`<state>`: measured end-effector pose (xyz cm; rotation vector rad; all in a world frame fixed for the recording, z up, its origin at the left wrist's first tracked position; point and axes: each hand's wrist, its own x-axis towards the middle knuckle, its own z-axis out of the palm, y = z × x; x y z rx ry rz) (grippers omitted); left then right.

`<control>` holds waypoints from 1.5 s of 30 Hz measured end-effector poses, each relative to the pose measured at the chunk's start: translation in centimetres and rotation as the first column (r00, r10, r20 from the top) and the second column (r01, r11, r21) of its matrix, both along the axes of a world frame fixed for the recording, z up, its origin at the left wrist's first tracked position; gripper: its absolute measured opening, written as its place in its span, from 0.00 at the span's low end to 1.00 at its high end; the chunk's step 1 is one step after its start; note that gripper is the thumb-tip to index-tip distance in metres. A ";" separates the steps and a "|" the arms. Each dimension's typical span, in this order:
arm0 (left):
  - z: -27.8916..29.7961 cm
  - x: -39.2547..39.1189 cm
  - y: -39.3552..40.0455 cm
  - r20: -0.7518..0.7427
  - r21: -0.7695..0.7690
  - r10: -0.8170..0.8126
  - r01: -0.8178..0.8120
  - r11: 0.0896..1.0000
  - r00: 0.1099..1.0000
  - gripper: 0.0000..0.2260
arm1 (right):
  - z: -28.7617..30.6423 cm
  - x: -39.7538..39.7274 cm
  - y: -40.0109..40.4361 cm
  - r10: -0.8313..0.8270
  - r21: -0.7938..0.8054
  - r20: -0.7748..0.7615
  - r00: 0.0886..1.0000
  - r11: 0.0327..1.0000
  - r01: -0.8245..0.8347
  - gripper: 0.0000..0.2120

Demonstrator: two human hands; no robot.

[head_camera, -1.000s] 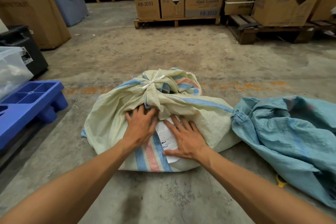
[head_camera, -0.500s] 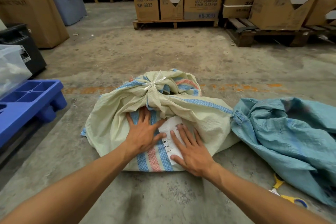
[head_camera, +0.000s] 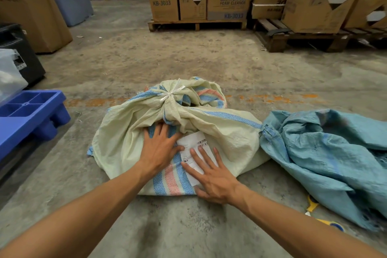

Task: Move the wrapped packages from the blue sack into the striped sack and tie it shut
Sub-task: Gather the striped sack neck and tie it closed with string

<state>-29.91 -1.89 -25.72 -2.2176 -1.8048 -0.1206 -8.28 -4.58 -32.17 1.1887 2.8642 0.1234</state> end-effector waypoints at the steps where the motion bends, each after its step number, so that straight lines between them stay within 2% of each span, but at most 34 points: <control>1: 0.3 0.1 -0.4 -0.019 0.068 -0.015 0.016 0.998 1.000 0.22 | 0.0 0.4 0.1 0.011 -0.001 0.014 1.000 1.000 -0.011 0.37; 4: 0.4 0.3 -1.0 -0.059 0.198 -0.167 0.176 0.964 0.984 0.21 | 0.2 1.4 0.0 0.037 -0.014 0.007 0.999 0.999 -0.037 0.36; 6: -0.2 0.1 -0.7 -0.099 0.137 -0.314 0.325 0.936 0.944 0.26 | 0.7 1.9 -0.2 0.059 -0.067 0.006 0.998 0.996 -0.059 0.37; 8: -0.7 0.0 -0.5 -0.165 0.019 -0.380 0.389 0.921 0.910 0.32 | 1.1 2.5 -0.2 0.088 -0.103 0.006 0.996 0.991 -0.087 0.38; 12: -0.6 0.4 -0.4 -0.163 -0.087 -0.312 0.301 0.949 0.936 0.32 | 1.4 3.7 -0.2 0.073 -0.127 0.021 0.997 0.989 -0.070 0.39; 17: 1.8 2.9 0.5 -0.205 -0.290 -0.227 0.162 0.943 0.952 0.38 | 1.7 3.8 -0.5 -0.011 -0.203 0.020 1.000 0.979 0.015 0.41; 21: 3.2 5.4 1.0 -0.246 -0.372 -0.108 0.009 0.928 0.963 0.42 | 3.1 3.4 -0.6 -0.071 -0.341 0.007 0.997 0.938 0.069 0.44; 24: 3.7 6.2 0.6 -0.246 -0.390 -0.078 -0.025 0.921 0.966 0.42 | 5.5 3.9 -0.4 -0.136 -0.460 -0.121 0.983 0.885 0.066 0.36; 27: 4.9 6.3 -0.3 -0.251 -0.388 -0.072 -0.032 0.921 0.965 0.38 | 7.6 5.8 -1.5 -0.179 -0.479 -0.258 0.949 0.877 0.035 0.26; 32: 8.1 7.5 -2.4 -0.202 -0.311 -0.086 0.019 0.950 0.976 0.21 | 11.2 8.5 -3.4 -0.165 -0.349 -0.279 0.946 0.935 0.060 0.19; 35: 10.3 9.5 -2.8 -0.110 -0.352 -0.118 0.072 0.933 0.987 0.13 | 14.5 10.8 -3.9 -0.165 -0.244 -0.254 0.953 0.964 0.102 0.17; 40: 14.4 15.9 -3.1 0.032 -0.430 -0.159 0.157 0.889 0.987 0.13 | 20.2 18.6 -5.3 -0.286 -0.131 -0.293 0.912 0.957 0.258 0.15; 45: 17.5 23.0 -3.4 0.184 -0.455 -0.203 0.266 0.850 0.962 0.13 | 24.1 27.3 -7.3 -0.380 -0.153 -0.261 0.887 0.924 0.351 0.17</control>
